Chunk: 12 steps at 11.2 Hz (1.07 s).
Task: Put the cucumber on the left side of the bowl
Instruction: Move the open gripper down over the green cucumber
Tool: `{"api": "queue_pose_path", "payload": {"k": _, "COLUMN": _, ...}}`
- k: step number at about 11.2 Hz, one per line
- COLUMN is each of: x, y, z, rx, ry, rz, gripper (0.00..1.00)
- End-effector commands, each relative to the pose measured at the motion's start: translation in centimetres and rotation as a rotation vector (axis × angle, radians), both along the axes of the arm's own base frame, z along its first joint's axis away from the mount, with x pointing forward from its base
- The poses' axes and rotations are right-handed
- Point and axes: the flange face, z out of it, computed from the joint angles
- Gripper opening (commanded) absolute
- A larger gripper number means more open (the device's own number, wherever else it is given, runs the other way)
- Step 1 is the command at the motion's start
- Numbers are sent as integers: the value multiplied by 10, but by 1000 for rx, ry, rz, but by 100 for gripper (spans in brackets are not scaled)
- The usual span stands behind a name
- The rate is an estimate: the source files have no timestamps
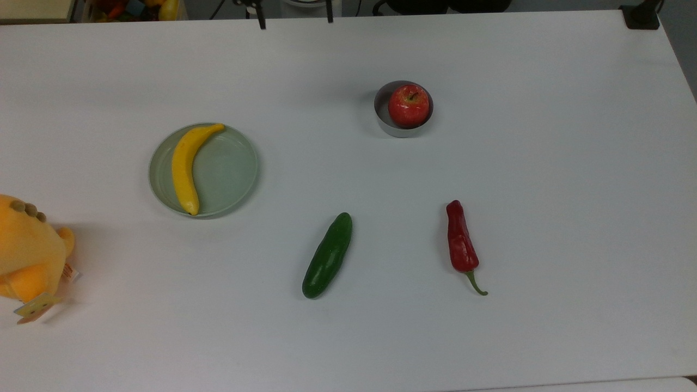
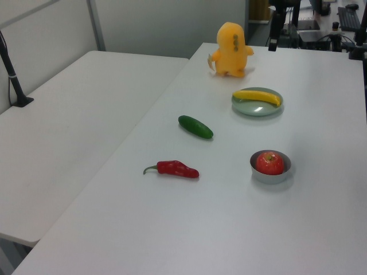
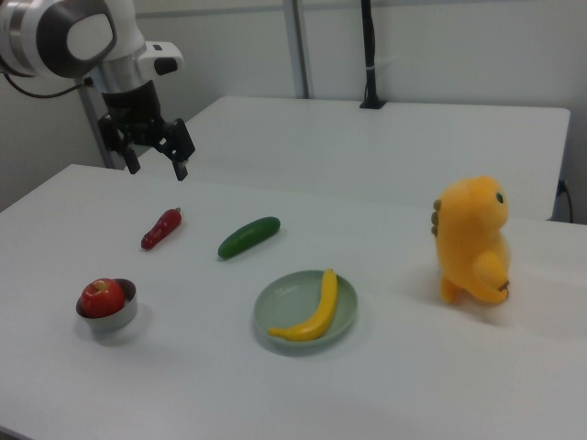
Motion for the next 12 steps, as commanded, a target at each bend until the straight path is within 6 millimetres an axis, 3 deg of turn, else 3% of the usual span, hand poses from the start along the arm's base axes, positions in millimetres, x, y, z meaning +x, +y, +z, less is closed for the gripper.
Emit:
{"api": "queue_pose_path", "payload": {"k": 1, "x": 36, "y": 31, "z": -18, "rx": 12, "ry": -33, "rz": -16, "gripper": 100}}
{"api": "queue_pose_path", "payload": {"k": 2, "x": 52, "y": 33, "z": -18, "rx": 19, "ry": -67, "rz": -60, "gripper": 100}}
{"api": "queue_pose_path", "payload": {"k": 5, "x": 91, "y": 38, "z": -50, "rx": 54, "ry": -174, "rz": -179, "gripper": 100}}
{"api": "queue_pose_path", "payload": {"k": 8, "x": 128, "y": 42, "z": -104, "rx": 63, "ry": -264, "rz": -316, "gripper": 100}}
{"api": "queue_pose_path", "payload": {"k": 12, "x": 159, "y": 54, "z": -183, "rx": 55, "ry": -339, "rz": -342, "gripper": 100}}
